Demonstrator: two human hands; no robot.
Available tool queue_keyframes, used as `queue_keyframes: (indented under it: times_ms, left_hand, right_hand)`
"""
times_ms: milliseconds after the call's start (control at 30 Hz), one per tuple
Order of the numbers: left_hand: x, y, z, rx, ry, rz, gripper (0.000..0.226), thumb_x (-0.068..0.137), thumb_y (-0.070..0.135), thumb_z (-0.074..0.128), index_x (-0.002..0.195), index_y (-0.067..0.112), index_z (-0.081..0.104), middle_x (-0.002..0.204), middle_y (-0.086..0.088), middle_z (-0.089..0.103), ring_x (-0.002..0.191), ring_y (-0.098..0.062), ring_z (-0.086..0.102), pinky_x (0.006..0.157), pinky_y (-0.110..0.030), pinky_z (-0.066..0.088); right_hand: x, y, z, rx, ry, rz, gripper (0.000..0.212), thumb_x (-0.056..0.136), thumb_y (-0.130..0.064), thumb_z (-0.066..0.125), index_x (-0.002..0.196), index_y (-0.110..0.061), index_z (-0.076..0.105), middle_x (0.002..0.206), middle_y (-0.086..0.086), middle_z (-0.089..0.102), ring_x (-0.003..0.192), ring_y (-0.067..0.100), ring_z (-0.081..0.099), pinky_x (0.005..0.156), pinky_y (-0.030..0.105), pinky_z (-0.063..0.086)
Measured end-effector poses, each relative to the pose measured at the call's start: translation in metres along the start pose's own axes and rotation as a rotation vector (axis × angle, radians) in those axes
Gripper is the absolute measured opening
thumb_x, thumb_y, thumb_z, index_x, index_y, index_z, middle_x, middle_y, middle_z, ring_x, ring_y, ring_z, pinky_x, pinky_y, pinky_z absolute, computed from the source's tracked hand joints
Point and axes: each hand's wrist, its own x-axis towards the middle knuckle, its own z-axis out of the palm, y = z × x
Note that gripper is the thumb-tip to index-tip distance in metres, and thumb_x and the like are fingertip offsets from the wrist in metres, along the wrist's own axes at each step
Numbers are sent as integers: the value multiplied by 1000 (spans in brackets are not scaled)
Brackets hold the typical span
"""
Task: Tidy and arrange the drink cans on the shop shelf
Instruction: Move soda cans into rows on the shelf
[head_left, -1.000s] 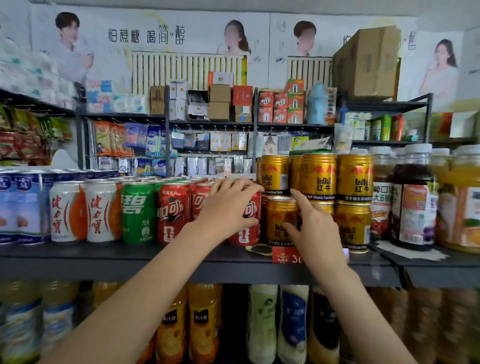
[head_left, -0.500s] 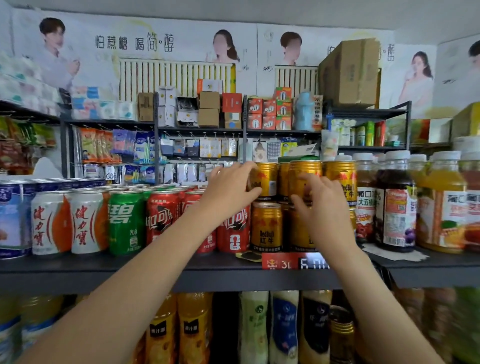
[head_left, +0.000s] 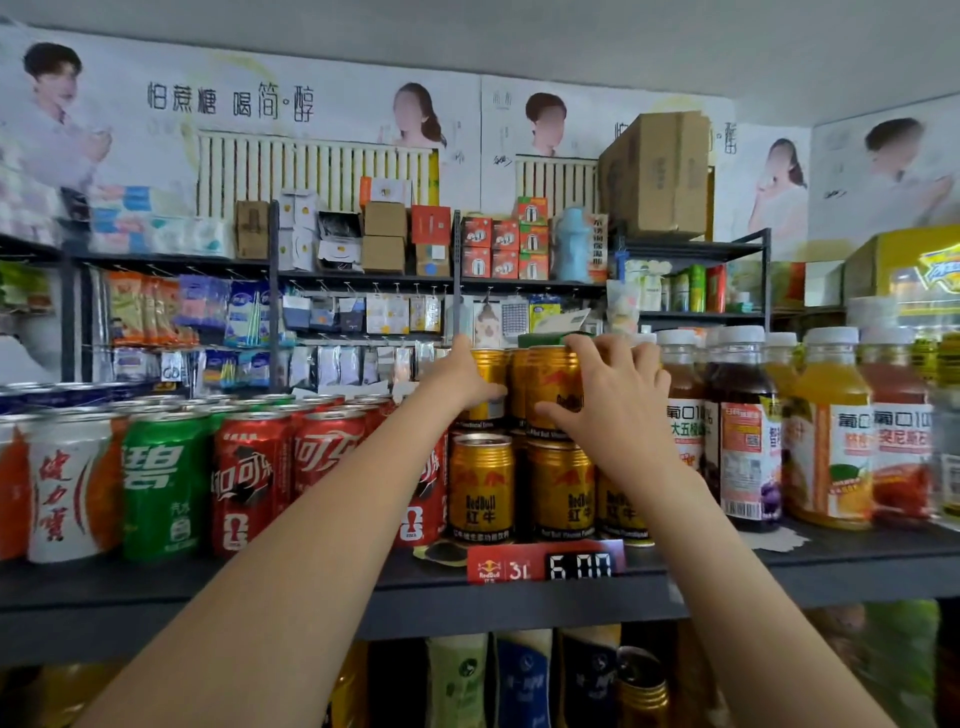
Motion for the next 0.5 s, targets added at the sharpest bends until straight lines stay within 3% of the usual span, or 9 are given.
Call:
queue_keyframes:
  times_ms: [200, 367, 500]
  left_hand:
    - [-4, -4, -4, 9, 53, 38, 63, 77, 46, 68, 123, 20, 33, 108, -3, 55, 103, -25, 55, 95, -44, 42]
    - [-17, 1, -25, -109, 191, 139, 56, 79, 45, 65, 121, 19, 38, 102, 2, 51, 97, -21, 54, 89, -38, 46]
    - [-25, 6, -35, -116, 325, 190, 50, 81, 46, 63, 115, 19, 37, 95, 4, 52, 86, -19, 56, 84, -37, 48]
  right_hand:
    - [4, 1, 0, 52, -12, -12, 69, 80, -48, 63, 136, -23, 32, 139, 9, 35, 131, 34, 23, 103, 43, 29]
    - [3, -1, -1, 46, -5, -23, 67, 81, -47, 63, 135, -20, 33, 140, 10, 31, 129, 32, 25, 100, 41, 30]
    - [-7, -11, -2, 129, 190, -133, 51, 84, -34, 63, 128, -16, 46, 135, 10, 39, 122, 29, 35, 96, 40, 35]
